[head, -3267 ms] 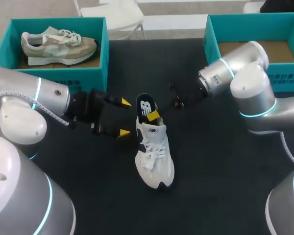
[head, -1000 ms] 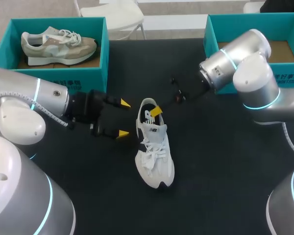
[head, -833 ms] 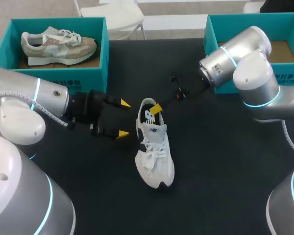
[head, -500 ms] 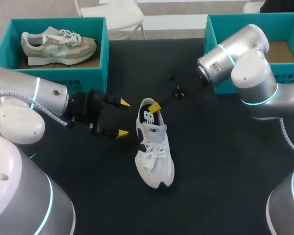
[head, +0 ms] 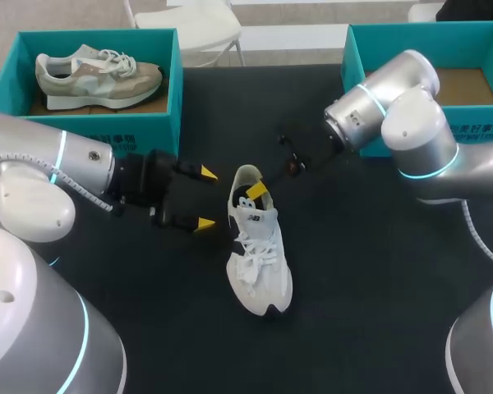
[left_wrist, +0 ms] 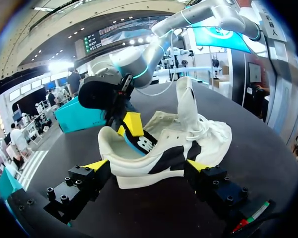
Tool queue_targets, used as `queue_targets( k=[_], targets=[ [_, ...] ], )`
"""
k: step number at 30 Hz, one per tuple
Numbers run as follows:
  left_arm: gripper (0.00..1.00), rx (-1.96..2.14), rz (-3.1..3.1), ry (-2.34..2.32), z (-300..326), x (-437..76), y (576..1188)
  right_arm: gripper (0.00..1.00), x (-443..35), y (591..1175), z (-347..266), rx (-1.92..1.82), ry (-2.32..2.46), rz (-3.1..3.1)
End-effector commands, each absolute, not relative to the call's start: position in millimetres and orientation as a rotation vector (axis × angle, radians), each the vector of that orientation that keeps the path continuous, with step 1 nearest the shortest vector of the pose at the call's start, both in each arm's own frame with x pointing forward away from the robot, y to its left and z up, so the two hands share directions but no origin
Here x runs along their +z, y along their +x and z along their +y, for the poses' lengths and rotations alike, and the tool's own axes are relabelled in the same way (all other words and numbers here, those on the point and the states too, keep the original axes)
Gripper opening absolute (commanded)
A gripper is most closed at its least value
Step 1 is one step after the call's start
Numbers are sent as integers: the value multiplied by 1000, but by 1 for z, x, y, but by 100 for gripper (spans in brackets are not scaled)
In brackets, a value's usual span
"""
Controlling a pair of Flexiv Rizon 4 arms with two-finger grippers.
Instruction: Take the shoe out of the shoebox, open the shoe tongue, remove and reinsert the insole, then place the shoe into the shoebox
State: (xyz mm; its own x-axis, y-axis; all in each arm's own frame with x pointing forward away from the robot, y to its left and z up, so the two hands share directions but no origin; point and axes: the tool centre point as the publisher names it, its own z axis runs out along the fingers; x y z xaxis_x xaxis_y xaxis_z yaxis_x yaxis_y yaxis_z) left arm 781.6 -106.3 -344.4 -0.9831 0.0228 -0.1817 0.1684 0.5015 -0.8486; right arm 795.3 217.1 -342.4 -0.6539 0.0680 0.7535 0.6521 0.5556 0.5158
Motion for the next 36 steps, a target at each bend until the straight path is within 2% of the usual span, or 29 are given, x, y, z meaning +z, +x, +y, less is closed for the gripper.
queue_targets(
  k=[1,6,15,36],
  targets=[
    [100,-1492,2591,164,-107,-346,781,23,-334,794,217,-1083,-593,-2117],
    [100,-1501,2585,155,-107,-345,782,33,-326,793,218,-1099,-605,-2141],
    [100,-1516,2574,149,-108,-343,780,38,-317,794,224,-1100,-595,-2170],
    [100,-1527,2558,130,-80,-323,776,43,-266,826,213,-1176,-558,-2359]
  ],
)
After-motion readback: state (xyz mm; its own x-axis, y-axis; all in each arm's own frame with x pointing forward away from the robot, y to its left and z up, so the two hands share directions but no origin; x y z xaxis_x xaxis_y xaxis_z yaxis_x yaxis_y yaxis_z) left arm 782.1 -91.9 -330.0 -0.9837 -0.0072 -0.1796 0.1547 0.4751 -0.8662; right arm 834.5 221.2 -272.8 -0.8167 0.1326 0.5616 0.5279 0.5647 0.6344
